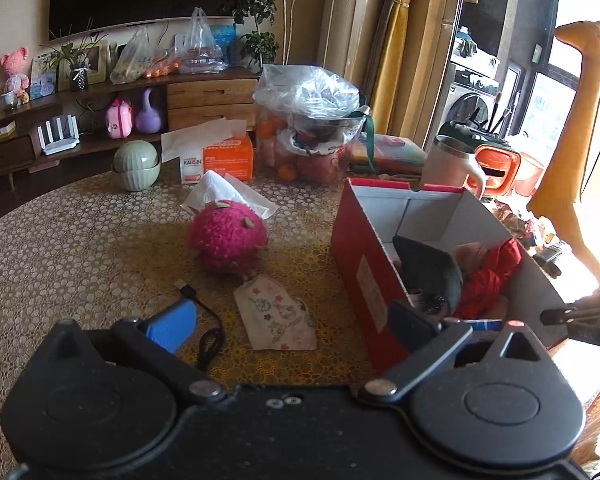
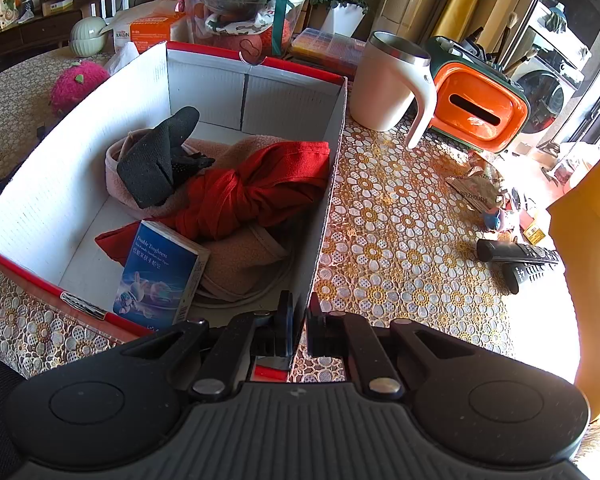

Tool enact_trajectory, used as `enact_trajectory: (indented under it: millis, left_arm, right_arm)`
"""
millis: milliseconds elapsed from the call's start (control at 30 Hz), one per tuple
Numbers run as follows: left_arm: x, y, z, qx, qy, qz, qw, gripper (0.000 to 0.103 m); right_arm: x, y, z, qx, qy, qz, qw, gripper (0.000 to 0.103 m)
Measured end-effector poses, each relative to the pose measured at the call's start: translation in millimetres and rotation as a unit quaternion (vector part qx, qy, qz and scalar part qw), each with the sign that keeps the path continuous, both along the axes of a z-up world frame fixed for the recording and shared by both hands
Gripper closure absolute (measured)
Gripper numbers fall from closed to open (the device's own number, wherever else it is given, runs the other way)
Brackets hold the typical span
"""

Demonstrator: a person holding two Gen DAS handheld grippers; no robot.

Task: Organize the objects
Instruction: 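Return the left tool to the table and grasp the black USB cable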

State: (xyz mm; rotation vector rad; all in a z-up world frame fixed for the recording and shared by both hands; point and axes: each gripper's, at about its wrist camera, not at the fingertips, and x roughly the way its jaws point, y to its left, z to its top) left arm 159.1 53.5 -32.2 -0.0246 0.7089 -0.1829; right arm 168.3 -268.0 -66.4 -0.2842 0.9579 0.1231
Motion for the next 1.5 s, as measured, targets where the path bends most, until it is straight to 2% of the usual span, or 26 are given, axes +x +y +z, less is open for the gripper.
enact_trajectory:
  millis: [467,600,867,1000,1067,1133,1367,1433,1500]
  left_arm:
    - [16,34,-61,0.046,0.027,0.043,0.9977,0.002]
    - [24,36,-73,0.049,0.043,0.042,0.997,0.006]
    - [36,38,-87,0.047,0.07,0.033,0.9959,0.03]
    - [38,40,-89,0.041,0.081,0.028,0.9954,0.048]
    - [39,41,-90,0.043,0.084,0.031,0.995,0.051]
    - [40,42,-91,0.042,0.09,0.031,0.9946,0.061]
    - [45,42,-95,0.037,0.106,0.029,0.9932,0.076]
    - [46,41,-96,0.04,0.109,0.028,0.9928,0.083]
    - [47,40,-97,0.045,0.11,0.03,0.9924,0.085]
  right_arm:
    - [-2,1,-1,-0.001,0.0,0.0,1.0,0.096]
    - [-2,1,-1,-0.001,0.0,0.0,1.0,0.096]
    - [-2,1,-1,-0.001,0.0,0.0,1.0,0.095]
    - [-2,1,-1,-0.001,0.0,0.0,1.0,0.095]
    - [-2,1,-1,-0.001,0.0,0.0,1.0,0.095]
    - [-2,1,-1,-0.001,0.0,0.0,1.0,0.095]
    - [-2,1,-1,-0.002,0.0,0.0,1.0,0.095]
    - [-2,1,-1,-0.002,0.001,0.0,1.0,0.095]
    - [-2,1,-1,-0.002,0.001,0.0,1.0,0.095]
